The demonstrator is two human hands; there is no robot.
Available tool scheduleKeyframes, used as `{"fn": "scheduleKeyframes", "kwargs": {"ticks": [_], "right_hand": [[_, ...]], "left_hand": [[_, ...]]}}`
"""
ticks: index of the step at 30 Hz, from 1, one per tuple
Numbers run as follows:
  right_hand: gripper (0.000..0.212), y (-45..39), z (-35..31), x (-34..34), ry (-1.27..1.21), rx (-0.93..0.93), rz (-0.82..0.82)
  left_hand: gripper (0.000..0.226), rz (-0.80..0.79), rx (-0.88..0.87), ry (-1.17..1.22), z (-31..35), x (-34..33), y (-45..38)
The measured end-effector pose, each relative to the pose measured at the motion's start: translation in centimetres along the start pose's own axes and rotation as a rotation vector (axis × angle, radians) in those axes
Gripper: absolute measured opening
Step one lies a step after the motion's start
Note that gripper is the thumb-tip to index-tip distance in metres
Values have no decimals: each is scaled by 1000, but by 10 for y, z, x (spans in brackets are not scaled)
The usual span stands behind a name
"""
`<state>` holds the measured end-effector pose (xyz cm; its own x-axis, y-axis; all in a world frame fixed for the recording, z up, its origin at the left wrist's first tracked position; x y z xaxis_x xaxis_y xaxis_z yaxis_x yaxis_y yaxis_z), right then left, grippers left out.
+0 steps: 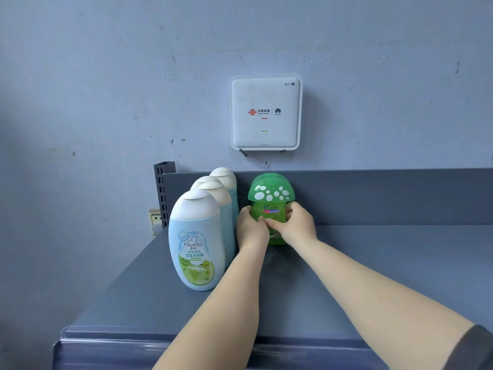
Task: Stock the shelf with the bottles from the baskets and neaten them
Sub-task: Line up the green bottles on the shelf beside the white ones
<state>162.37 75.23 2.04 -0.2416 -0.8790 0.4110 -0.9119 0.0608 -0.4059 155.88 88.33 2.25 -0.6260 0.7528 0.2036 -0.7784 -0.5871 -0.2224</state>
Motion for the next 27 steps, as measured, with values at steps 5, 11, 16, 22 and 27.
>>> {"fn": "scheduleKeyframes", "kwargs": {"ticks": [5,11,16,22,27], "right_hand": [[45,2,-6,-2,-7,30,-4],[41,5,-8,0,7,51,-3],[41,6,-10,2,25,64,-17],[48,5,-11,5,90,57,-55],[45,7,-23,32,198,41,-85]], "left_hand": [[34,10,-14,-3,2,0,-1],[25,7,-12,5,1,0,-3],[25,0,-14,-17,-1,1,-3],[46,-27,-41,-125,2,-2,0],[34,5,-174,-120,26,9,14]]}}
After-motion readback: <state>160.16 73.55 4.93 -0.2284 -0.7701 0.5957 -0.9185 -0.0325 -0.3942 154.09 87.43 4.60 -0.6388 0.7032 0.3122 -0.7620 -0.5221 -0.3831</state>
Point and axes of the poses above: each hand's wrist, its own y-axis away from the middle knuckle, its own x-axis out of the back of the hand, z = x × y, the point moved 9 cm from there along -y, towards the middle knuckle, and after that the axes turned 4 degrees about z, right-handed, at the moved point
